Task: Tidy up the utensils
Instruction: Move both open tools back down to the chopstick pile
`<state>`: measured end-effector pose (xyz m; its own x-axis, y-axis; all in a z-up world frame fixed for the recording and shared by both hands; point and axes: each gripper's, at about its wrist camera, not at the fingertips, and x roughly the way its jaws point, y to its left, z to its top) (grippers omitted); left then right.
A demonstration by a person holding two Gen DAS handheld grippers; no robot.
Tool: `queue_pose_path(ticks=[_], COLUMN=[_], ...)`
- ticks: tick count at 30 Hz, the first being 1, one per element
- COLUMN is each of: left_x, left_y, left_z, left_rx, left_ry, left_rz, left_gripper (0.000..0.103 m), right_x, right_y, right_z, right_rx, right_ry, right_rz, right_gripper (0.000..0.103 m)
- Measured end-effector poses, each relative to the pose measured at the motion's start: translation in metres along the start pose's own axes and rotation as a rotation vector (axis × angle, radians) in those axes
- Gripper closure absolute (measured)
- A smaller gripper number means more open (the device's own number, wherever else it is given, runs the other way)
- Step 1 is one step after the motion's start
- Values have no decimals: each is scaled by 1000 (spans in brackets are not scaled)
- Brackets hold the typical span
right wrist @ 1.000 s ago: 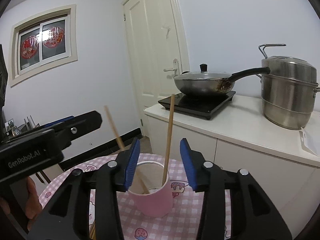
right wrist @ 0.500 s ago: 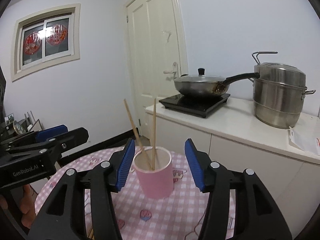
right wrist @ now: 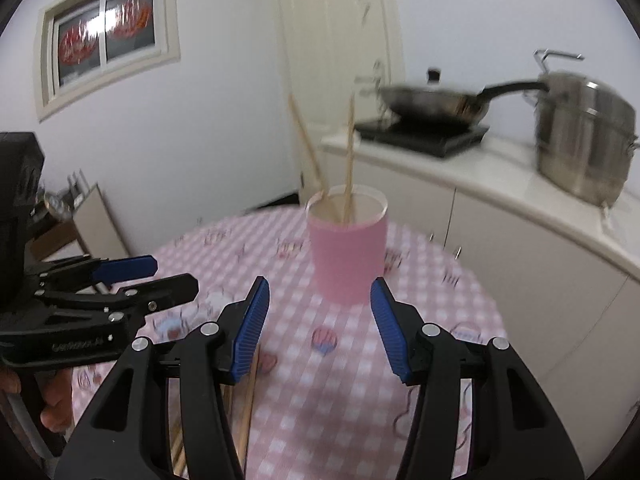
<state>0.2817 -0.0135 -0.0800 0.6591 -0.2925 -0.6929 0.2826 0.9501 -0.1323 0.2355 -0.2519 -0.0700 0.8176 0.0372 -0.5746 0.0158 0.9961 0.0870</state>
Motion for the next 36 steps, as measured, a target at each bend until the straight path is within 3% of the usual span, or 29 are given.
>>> queue_pose_path(ticks=[5, 11, 20, 23, 36], left_x=[24, 36, 50, 57, 60], left_y=[10, 20, 35, 37, 47], left_z=[-20, -33, -43, -47, -47], left_rx=[-27, -65, -105, -114, -144], left_ry=[129, 186, 253, 281, 291], left_rz=[-6, -18, -21, -27, -16], left_gripper=[38, 38, 38, 46, 54], right_x=[20, 33, 44, 47, 53], right_y=[3, 6, 9, 9, 5], right_z=[-14, -30, -39, -41, -45], right_rx=[1, 6, 7, 7, 8], right_ry=[126, 228, 300, 315, 338], right_rz=[45, 72, 98, 106, 111], right_gripper=[53, 53, 53, 53, 50])
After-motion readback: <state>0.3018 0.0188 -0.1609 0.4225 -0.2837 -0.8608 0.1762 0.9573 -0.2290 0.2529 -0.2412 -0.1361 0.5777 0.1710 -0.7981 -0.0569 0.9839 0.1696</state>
